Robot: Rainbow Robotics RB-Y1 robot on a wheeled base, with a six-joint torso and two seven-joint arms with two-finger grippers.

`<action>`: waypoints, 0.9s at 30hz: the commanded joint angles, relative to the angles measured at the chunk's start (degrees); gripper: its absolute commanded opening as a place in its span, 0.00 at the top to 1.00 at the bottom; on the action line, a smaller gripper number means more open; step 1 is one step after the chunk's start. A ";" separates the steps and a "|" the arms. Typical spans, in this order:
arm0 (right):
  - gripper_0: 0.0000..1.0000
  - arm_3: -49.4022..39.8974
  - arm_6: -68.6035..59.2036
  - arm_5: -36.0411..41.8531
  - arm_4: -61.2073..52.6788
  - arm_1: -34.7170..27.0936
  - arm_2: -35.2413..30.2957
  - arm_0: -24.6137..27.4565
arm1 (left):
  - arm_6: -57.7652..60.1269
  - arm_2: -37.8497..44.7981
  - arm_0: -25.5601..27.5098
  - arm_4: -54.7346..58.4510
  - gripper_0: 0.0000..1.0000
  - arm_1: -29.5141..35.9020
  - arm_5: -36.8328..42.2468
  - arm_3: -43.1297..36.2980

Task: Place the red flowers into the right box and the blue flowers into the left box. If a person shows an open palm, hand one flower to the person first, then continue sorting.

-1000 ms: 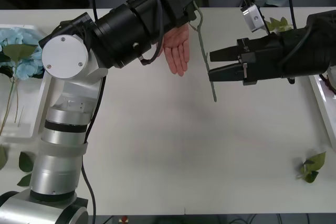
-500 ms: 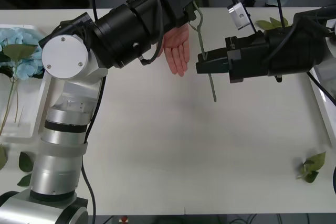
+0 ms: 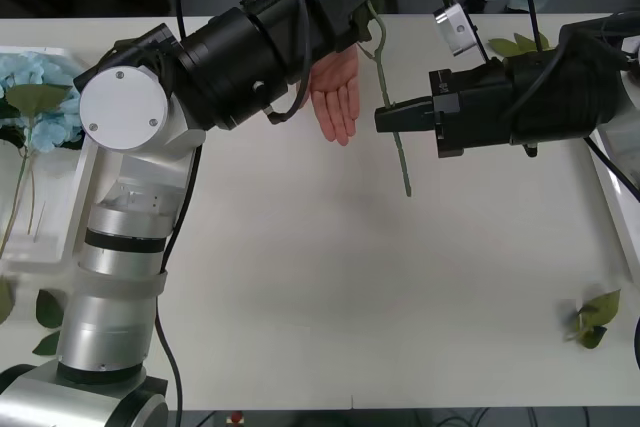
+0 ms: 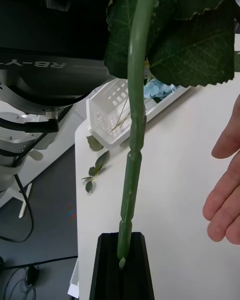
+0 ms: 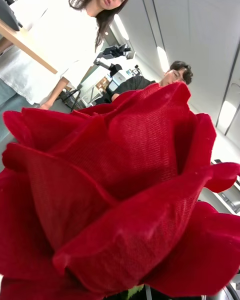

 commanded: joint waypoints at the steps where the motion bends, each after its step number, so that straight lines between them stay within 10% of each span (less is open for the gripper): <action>1: 1.00 -0.49 -1.57 -0.03 -1.15 -0.07 -1.03 -1.46 | 0.80 -0.57 -1.48 0.31 0.41 2.05 -0.80 -1.10; 4: 1.00 -0.58 -1.49 -0.12 -1.42 -0.34 -1.03 -1.46 | 0.62 -0.83 -0.95 1.19 0.13 3.45 -0.45 -1.19; 8: 1.00 -0.49 -1.22 -0.03 -1.95 -0.69 -1.03 -1.55 | 0.36 -1.01 0.63 3.74 0.01 7.15 0.78 -2.51; 27: 1.00 -0.67 3.70 0.41 -5.64 -3.68 -6.56 -1.46 | -0.17 8.31 17.77 25.36 0.00 41.16 19.77 -16.22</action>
